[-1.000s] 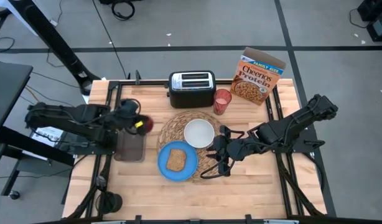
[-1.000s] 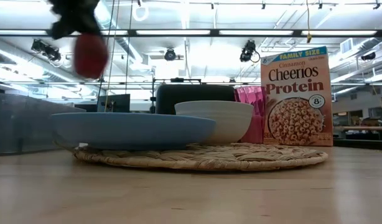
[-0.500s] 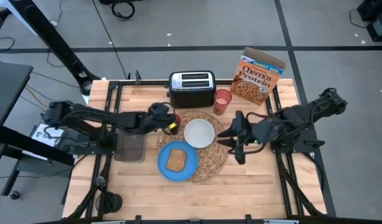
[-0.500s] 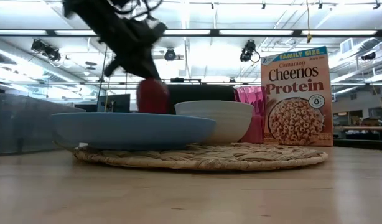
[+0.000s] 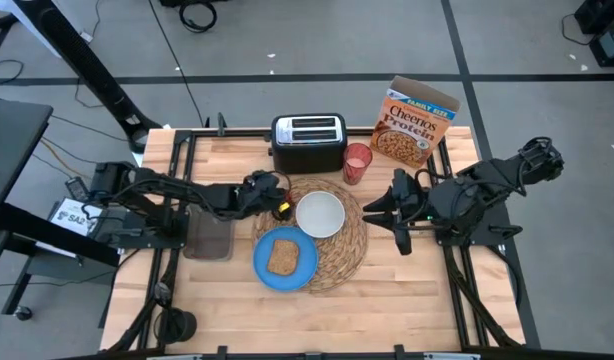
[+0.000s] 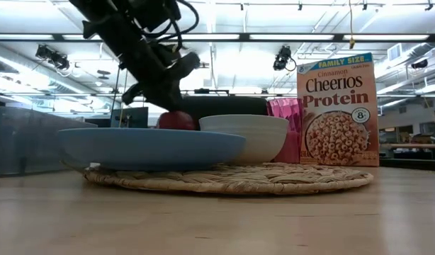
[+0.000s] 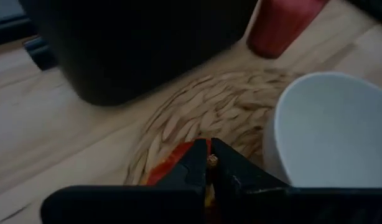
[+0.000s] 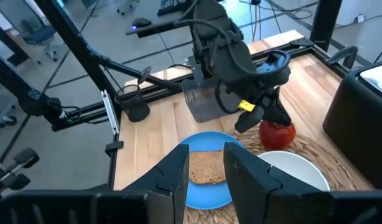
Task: Arrange a breakfast setting
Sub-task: Put the red apple to the left of the white bowl on the brown woven mat
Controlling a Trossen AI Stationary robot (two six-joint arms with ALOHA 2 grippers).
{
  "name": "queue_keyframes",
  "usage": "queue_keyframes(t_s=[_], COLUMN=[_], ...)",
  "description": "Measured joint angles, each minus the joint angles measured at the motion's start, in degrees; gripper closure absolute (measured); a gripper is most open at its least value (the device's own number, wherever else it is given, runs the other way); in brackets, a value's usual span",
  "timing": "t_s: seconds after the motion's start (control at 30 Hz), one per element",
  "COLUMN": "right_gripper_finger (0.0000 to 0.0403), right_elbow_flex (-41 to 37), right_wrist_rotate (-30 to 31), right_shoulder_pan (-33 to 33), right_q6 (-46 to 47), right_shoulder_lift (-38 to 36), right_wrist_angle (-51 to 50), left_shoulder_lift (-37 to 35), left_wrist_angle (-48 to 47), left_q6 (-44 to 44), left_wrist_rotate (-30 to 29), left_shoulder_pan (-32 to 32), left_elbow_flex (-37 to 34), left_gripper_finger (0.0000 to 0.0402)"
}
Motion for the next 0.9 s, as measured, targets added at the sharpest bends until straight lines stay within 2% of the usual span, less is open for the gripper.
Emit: queue_keyframes(t_s=[0.63,0.9], right_gripper_finger=[0.0293,0.0293], right_elbow_flex=[0.0,0.0], right_wrist_rotate=[-0.25,-0.09], right_shoulder_pan=[0.6,0.6], right_q6=[2.57,2.51], right_shoulder_lift=[0.11,0.11], right_wrist_angle=[-0.11,-0.29], left_shoulder_lift=[2.07,2.02], left_wrist_angle=[-1.07,-1.45], left_q6=[0.63,0.0], left_wrist_rotate=[-1.51,-1.08], left_shoulder_pan=[0.0,0.02], left_elbow_flex=[0.13,0.13], left_gripper_finger=[0.0379,0.0343])
